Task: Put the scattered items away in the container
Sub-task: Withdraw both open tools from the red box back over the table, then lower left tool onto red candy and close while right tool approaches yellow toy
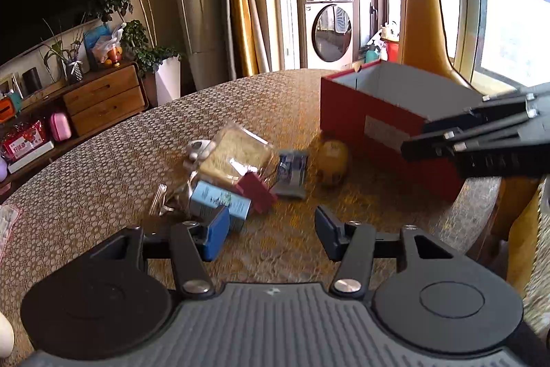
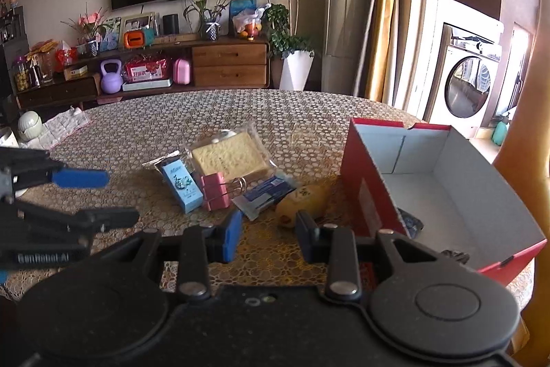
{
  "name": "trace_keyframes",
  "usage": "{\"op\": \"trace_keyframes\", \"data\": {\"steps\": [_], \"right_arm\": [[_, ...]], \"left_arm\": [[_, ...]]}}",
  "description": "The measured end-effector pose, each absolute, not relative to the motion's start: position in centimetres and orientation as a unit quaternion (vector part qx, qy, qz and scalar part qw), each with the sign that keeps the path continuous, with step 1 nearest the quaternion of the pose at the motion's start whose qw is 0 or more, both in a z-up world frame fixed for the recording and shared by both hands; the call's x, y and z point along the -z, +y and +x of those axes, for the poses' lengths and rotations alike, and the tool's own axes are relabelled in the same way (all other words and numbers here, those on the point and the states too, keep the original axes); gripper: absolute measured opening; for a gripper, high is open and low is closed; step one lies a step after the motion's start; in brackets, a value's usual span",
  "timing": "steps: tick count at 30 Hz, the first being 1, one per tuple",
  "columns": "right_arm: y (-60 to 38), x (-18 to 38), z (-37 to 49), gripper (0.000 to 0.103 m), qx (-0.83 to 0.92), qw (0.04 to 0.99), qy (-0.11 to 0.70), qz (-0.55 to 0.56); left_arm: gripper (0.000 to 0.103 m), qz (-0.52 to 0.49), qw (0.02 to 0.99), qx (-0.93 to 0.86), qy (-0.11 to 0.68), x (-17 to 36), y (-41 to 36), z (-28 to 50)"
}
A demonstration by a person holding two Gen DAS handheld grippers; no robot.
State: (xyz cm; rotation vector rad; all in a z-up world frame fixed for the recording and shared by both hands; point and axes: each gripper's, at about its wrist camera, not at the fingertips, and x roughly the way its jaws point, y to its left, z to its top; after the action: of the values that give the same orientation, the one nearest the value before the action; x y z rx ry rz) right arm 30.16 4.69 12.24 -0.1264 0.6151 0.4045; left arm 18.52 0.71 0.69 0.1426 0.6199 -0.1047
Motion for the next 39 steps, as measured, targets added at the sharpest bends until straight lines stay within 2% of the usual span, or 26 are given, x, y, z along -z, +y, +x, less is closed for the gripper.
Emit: {"op": "trace_keyframes", "data": {"steps": [17, 31, 33, 39], "right_arm": [[5.4, -9.0, 32.4, 0.103, -0.169, 0.933, 0.313, -0.051], [6.2, -6.5, 36.4, 0.103, -0.144, 0.934, 0.323, -0.050], [6.4, -6.2, 36.8, 0.103, -0.140, 0.936, 0.319, -0.050], [6.8, -5.3, 38.5, 0.103, -0.122, 0.940, 0.315, -0.053]], "left_arm": [[0.053, 0.036, 0.934, 0.043, 0.352, 5.7, 3.0, 18.1], [0.053, 0.027, 0.930, 0.041, 0.365, 7.6, 3.3, 19.3], [0.049, 0.024, 0.930, 0.041, 0.365, 7.8, 3.4, 19.5], [0.048, 0.022, 0.929, 0.044, 0.366, 8.1, 3.4, 19.7]]}}
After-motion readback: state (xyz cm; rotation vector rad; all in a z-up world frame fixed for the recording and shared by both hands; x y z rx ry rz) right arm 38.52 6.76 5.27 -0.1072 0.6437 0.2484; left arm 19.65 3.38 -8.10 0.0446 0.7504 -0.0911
